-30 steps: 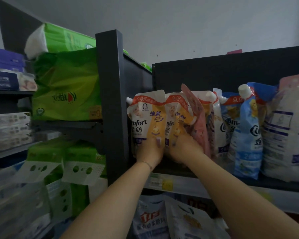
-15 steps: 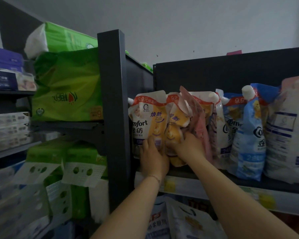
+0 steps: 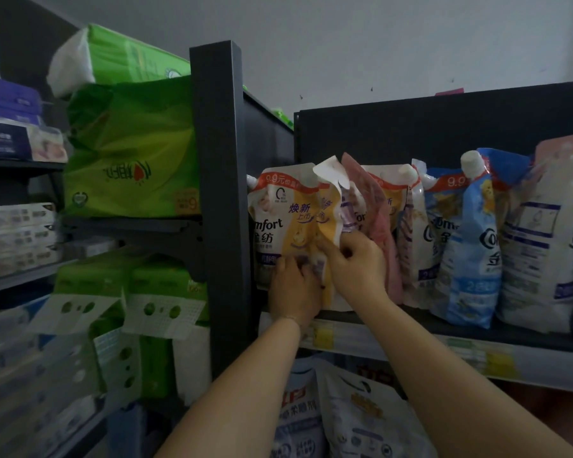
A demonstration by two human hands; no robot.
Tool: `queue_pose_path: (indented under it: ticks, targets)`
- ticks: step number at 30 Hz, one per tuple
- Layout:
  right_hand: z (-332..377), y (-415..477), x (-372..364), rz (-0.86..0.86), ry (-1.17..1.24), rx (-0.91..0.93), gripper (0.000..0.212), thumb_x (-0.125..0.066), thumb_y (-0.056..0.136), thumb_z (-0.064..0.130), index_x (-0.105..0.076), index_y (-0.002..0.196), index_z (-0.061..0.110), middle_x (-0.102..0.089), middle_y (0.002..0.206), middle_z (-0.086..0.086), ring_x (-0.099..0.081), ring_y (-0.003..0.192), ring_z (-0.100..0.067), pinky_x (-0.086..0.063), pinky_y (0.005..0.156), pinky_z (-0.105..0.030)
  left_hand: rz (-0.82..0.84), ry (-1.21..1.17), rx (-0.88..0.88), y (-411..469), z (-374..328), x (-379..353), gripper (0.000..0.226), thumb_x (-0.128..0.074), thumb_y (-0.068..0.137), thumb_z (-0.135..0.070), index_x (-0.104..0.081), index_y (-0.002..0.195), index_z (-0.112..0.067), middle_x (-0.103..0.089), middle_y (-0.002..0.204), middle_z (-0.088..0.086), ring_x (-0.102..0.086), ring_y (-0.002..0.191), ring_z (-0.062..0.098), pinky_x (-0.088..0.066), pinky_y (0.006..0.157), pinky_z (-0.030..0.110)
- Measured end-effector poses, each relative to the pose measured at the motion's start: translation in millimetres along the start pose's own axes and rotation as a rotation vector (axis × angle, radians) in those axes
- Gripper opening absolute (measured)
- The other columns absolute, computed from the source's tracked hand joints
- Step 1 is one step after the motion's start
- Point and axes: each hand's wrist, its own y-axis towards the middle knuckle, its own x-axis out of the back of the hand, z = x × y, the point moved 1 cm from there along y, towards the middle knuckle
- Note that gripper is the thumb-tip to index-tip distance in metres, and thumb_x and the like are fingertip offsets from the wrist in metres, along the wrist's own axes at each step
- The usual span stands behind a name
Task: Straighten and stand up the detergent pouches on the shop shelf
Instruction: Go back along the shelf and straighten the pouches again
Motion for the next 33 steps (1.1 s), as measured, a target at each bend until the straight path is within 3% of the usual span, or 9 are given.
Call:
queue_pose_path:
  ticks: [4,6,8,15,19,22,26,30,33]
  targets:
    - [3.9,-1.7,1.2,-0.051,0.045,0.188,0.046,-0.068,0.088,0.009,-0.04,0.054,0.021,-0.042,0.075,0.009,-0.041,0.062,-0.001,-0.035,0.055,-0.017,0.173,-0.005,-0.053,3.4,9.2,-0.9,0.042,-0.036,0.1,-0.027,-0.044,0.138,-0.01,-0.044,0.142,0.01,-0.038,0.131,0.026,-0.033,0.109,0.036]
    - [8.0,-2.2,3.0,-0.094,0.034,0.236,0.034,-0.066,0.09,0.009,-0.052,0.059,0.013,-0.047,0.083,0.008,-0.046,0.069,-0.001,-0.042,0.06,-0.02,0.325,-0.199,-0.063,-1.3,-1.1,9.0,0.06,-0.034,0.093,-0.057,-0.049,0.138,-0.02,-0.05,0.141,0.005,-0.044,0.131,0.022,-0.035,0.11,0.043]
    - [15.9,-3.1,6.5,-0.153,0.043,0.24,0.029,-0.063,0.093,0.012,-0.058,0.064,0.005,-0.053,0.083,0.006,-0.05,0.069,-0.006,-0.047,0.06,-0.027,0.317,-0.58,0.006,-2.3,-3.2,10.3,0.066,-0.041,0.081,-0.078,-0.055,0.131,-0.037,-0.058,0.134,-0.003,-0.052,0.126,0.019,-0.039,0.108,0.046]
    - [34.3,-2.3,20.2,-0.225,0.097,0.269,0.035,-0.06,0.094,0.012,-0.055,0.06,0.007,-0.056,0.069,-0.004,-0.051,0.061,-0.013,-0.045,0.056,-0.032,0.362,-0.891,0.004,-11.5,-18.4,27.1,0.073,-0.065,0.08,-0.055,-0.023,0.136,-0.035,-0.049,0.13,-0.008,-0.055,0.114,0.007,-0.052,0.084,0.022]
    - [38.2,-6.8,23.0,-0.251,0.043,0.317,0.034,-0.061,0.094,0.013,-0.057,0.061,0.008,-0.059,0.07,-0.002,-0.054,0.061,-0.015,-0.047,0.054,-0.031,0.302,-0.86,0.059,1.3,-29.8,22.6,0.09,-0.072,0.073,-0.054,-0.032,0.144,-0.016,-0.055,0.132,0.009,-0.063,0.105,0.013,-0.054,0.071,0.018]
    - [47.5,-10.4,21.1,-0.307,-0.031,0.387,0.035,-0.061,0.093,0.012,-0.05,0.059,0.016,-0.051,0.065,0.001,-0.046,0.053,-0.01,-0.039,0.046,-0.024,0.301,-0.94,-0.003,-0.3,-27.5,20.1,0.082,-0.068,0.079,-0.056,-0.04,0.143,-0.013,-0.058,0.131,0.012,-0.066,0.104,0.012,-0.053,0.072,0.017]
    - [57.5,-14.3,19.7,-0.352,-0.074,0.448,0.034,-0.061,0.09,0.013,-0.047,0.059,0.019,-0.044,0.062,0.006,-0.033,0.051,0.003,-0.025,0.047,-0.011,0.427,-1.228,0.011,-8.7,-33.6,22.4,0.105,-0.081,0.053,-0.067,-0.044,0.139,-0.019,-0.063,0.125,0.006,-0.063,0.112,0.018,-0.051,0.088,0.034]
    - [61.7,-11.4,23.4,-0.363,-0.014,0.545,0.036,-0.061,0.091,0.013,-0.047,0.058,0.02,-0.044,0.063,0.008,-0.035,0.052,0.003,-0.031,0.045,-0.013,0.322,-1.259,0.005,-7.4,-39.8,25.3,0.098,-0.085,0.053,-0.062,-0.048,0.135,-0.022,-0.066,0.121,-0.001,-0.064,0.112,0.017,-0.051,0.088,0.033]
    - [63.3,-7.1,24.2,-0.329,0.03,0.614,0.035,-0.059,0.092,0.015,-0.051,0.058,0.014,-0.045,0.065,0.007,-0.04,0.053,-0.001,-0.036,0.047,-0.016,0.266,-1.303,-0.015,-10.4,-39.5,27.8,0.084,-0.079,0.07,-0.05,-0.038,0.139,-0.025,-0.067,0.117,-0.005,-0.065,0.109,0.015,-0.054,0.085,0.031]
